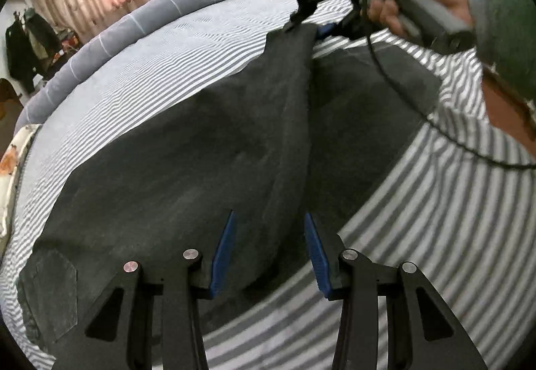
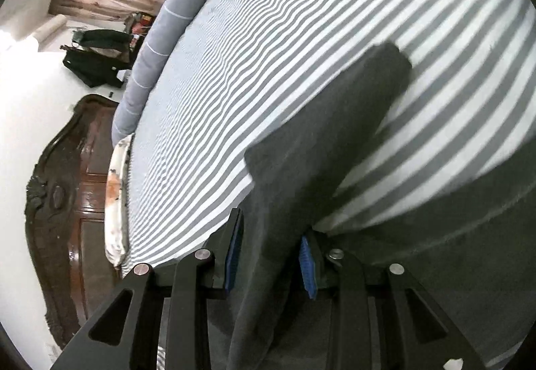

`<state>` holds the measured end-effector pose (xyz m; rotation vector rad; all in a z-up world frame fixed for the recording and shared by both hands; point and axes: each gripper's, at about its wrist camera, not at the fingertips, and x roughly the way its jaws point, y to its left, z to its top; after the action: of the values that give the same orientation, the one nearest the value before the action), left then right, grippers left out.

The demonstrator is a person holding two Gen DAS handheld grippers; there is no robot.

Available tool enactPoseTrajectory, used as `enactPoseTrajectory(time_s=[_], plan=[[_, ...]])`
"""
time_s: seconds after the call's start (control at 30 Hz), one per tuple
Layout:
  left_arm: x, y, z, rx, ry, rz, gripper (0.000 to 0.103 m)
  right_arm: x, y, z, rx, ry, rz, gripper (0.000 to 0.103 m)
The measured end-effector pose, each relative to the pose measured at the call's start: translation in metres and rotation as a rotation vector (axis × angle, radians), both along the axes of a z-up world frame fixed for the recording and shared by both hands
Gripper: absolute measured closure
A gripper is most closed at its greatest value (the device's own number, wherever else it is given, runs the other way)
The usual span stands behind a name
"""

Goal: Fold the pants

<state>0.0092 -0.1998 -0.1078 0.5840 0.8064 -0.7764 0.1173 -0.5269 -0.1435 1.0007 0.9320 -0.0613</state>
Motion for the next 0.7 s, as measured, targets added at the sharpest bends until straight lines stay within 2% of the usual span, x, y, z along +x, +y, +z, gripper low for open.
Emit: enactPoseTrajectory(time_s=[0.07, 0.1, 0.13, 0.23, 0.37, 0.47, 0.53, 0.63, 0.7], plan=[[0.004, -0.007, -0.008, 0.020, 0.000, 0.017, 0.061, 0.005, -0.005, 0.002, -0.003, 0.004, 0.015, 0.089], [0.008, -0.007, -0.011, 0.022, 0.000, 0.030, 0.066, 0.007, -0.007, 0.003, 0.002, 0.004, 0.021, 0.091], [0.013, -0.008, -0.014, 0.021, 0.013, 0.043, 0.082, 0.011, -0.008, 0.005, 0.004, 0.007, 0.029, 0.091], [0.027, -0.005, -0.016, -0.024, 0.082, 0.071, 0.089, 0.026, -0.004, 0.014, -0.051, 0.040, 0.066, 0.090], [0.046, 0.008, -0.010, -0.105, 0.169, 0.108, 0.089, 0.058, 0.002, 0.024, -0.076, 0.096, 0.108, 0.081], [0.057, 0.020, -0.009, -0.144, 0.223, 0.147, 0.089, 0.085, 0.003, 0.040, -0.141, 0.097, 0.134, 0.066], [0.063, 0.025, -0.011, -0.161, 0.242, 0.168, 0.089, 0.101, 0.001, 0.053, -0.177, 0.071, 0.134, 0.061], [0.066, 0.029, -0.016, -0.172, 0.268, 0.196, 0.089, 0.125, -0.002, 0.067, -0.140, 0.016, 0.162, 0.055], [0.065, 0.032, -0.021, -0.182, 0.289, 0.219, 0.089, 0.131, -0.005, 0.069, -0.146, 0.008, 0.171, 0.055]])
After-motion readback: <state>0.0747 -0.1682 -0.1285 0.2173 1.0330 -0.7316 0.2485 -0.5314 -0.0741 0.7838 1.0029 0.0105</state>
